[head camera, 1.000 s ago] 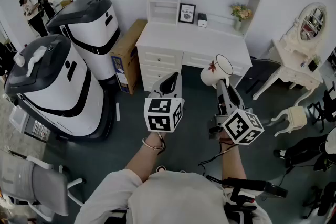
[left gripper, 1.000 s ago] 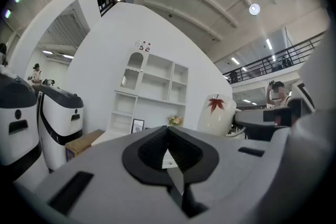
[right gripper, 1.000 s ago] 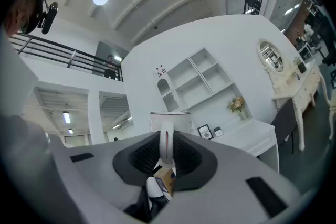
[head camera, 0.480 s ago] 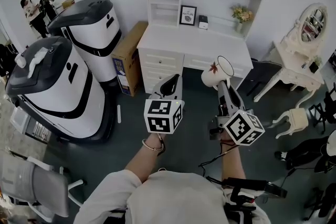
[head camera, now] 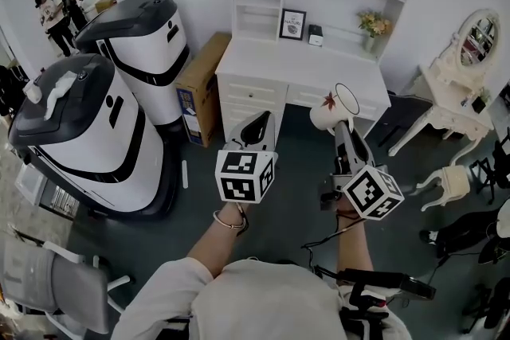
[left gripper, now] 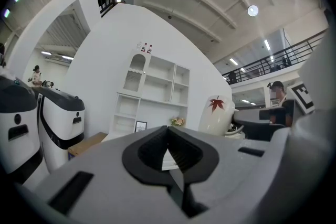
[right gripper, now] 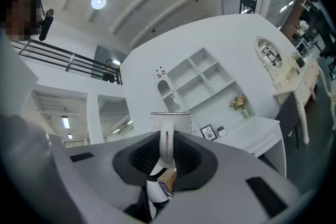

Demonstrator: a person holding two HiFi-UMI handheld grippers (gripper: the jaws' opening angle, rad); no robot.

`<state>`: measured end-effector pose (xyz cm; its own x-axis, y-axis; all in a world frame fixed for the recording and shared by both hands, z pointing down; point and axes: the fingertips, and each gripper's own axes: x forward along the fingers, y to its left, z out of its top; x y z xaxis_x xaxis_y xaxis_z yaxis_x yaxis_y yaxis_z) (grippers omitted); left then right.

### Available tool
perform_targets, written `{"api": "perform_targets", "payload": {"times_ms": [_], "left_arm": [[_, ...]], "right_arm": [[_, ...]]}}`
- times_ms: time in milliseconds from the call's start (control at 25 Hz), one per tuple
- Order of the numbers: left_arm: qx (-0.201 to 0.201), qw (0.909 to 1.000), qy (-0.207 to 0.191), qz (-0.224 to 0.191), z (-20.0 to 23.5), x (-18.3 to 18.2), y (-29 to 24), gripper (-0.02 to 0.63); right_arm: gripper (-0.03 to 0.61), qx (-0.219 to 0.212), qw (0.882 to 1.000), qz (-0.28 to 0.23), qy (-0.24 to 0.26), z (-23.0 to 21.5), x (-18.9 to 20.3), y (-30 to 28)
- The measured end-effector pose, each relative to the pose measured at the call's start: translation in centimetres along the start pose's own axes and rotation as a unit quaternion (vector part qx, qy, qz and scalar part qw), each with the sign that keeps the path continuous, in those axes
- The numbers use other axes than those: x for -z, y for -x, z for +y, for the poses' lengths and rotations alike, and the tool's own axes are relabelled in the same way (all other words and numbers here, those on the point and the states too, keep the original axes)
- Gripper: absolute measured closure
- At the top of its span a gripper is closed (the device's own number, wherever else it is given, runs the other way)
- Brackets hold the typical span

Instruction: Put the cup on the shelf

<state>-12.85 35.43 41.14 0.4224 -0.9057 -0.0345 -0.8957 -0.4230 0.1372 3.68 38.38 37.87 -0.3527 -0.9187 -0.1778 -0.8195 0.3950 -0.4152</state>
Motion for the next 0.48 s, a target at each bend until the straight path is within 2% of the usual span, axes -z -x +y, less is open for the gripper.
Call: {"api": "perform_targets", "payload": {"times_ms": [480], "left_arm": [[0.012, 0.9998, 0.013, 0.004, 1.5, 1.2, -3.0, 0.605]], "right_arm": [[0.506, 0.006, 1.000, 0.015, 0.001, -1.3, 1.4, -3.2]]}}
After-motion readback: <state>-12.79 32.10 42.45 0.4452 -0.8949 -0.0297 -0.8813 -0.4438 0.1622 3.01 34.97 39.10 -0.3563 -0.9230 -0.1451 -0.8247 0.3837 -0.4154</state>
